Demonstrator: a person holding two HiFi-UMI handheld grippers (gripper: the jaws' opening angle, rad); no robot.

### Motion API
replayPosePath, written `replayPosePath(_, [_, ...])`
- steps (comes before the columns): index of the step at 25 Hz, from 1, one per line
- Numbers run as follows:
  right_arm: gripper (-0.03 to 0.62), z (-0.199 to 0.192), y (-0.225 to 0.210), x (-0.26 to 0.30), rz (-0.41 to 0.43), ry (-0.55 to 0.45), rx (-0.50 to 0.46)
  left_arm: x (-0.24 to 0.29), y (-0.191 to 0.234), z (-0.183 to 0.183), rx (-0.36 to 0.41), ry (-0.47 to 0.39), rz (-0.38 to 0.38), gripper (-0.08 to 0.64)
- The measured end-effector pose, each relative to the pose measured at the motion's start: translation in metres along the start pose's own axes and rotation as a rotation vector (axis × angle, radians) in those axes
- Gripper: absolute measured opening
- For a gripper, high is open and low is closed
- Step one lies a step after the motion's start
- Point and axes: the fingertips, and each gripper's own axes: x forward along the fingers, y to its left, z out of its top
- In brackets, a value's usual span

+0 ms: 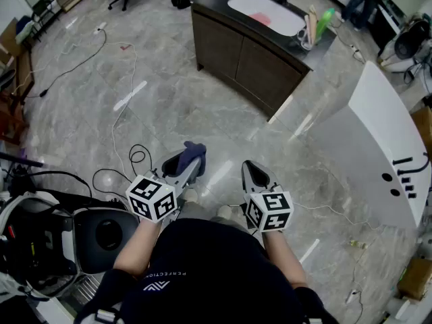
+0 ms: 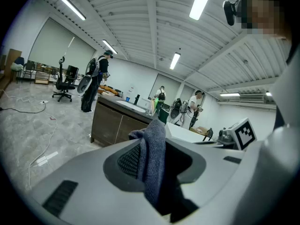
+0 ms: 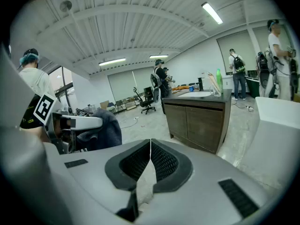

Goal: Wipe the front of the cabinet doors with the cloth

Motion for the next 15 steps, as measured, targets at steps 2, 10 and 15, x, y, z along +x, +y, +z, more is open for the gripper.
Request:
replayPosePath(2, [0.037, -0.005, -0.001, -0.009, 0.0, 0.0, 0.002, 0.0, -0.009, -0.004, -0.001, 0.0, -0.005, 0.124])
replayPosePath(10, [0.038, -0.013, -0.023, -0.031, 0.025, 0.0, -0.004, 0.009, -0.04, -0.015, 0.001, -0.004, 0.014, 0.124])
replayPosePath(15, [0.038, -0.015, -0.023, -0.037, 0.056, -0.025, 0.04, 0.001, -0.046, -0.024, -0.002, 0.016, 0.037, 0.126])
